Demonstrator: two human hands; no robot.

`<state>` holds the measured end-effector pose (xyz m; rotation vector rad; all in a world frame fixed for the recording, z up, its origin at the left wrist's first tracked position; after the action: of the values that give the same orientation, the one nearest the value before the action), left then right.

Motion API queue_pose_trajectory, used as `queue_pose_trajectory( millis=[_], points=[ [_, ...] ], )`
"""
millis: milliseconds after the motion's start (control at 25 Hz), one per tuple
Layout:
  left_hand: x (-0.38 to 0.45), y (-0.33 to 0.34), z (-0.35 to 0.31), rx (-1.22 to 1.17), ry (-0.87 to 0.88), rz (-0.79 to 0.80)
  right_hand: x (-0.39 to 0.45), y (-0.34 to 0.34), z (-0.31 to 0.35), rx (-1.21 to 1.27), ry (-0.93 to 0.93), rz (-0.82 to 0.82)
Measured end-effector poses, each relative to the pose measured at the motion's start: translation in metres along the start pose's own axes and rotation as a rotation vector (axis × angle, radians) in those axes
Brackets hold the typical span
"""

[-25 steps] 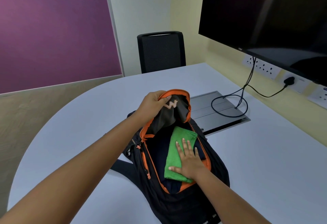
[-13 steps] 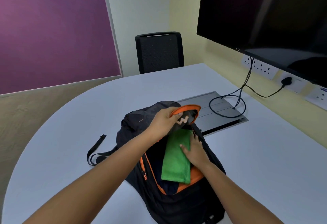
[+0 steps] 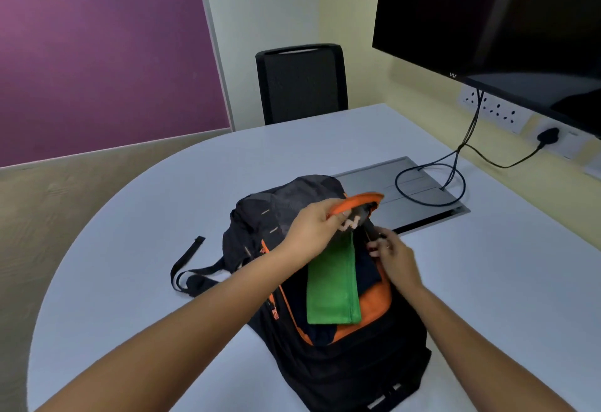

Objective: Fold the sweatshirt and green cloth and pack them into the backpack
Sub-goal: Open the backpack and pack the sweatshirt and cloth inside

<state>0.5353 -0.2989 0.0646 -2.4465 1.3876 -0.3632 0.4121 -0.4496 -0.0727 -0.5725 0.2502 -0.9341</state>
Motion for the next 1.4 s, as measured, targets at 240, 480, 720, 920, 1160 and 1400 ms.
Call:
queue_pose_trajectory(
  millis=[240, 480, 720, 920, 1160, 1400],
  points=[
    [-0.088, 0.085, 0.065, 0.495, -0.002, 0.621, 0.003, -0.045, 0.006, 0.089, 0.089, -0.194],
    [-0.115, 0.061, 0.105, 0.233, -0.161, 0.735, -0.016, 0.022, 0.074, 0.146, -0.164, -0.027],
    [-0.118, -0.024, 0.158, 0.031, -0.527, 0.196, -0.033, 0.147, 0.121, -0.441, -0.484, 0.481],
    [-0.124, -0.045, 0.177, -0.068, -0.650, 0.037, -0.021, 0.196, 0.128, -1.003, -0.525, 0.394],
    [-0.085, -0.058, 0.184, -0.287, -0.722, -0.255, -0.019, 0.182, 0.120, -0.676, -0.571, 0.322],
    [-0.026, -0.065, 0.182, -0.488, -0.816, -0.239, -0.024, 0.156, 0.117, -0.586, -0.632, 0.292]
  ],
)
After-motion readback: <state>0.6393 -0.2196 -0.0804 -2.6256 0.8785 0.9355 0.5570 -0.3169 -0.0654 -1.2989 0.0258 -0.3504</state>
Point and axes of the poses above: each hand's wrist, its own x-axis towards the middle knuckle, its own y-axis out of the palm, z = x × y, the point moved 2 cm from there along x, towards the middle knuckle, and after that the axes turned 3 degrees about -x, right-handed, at the moved point
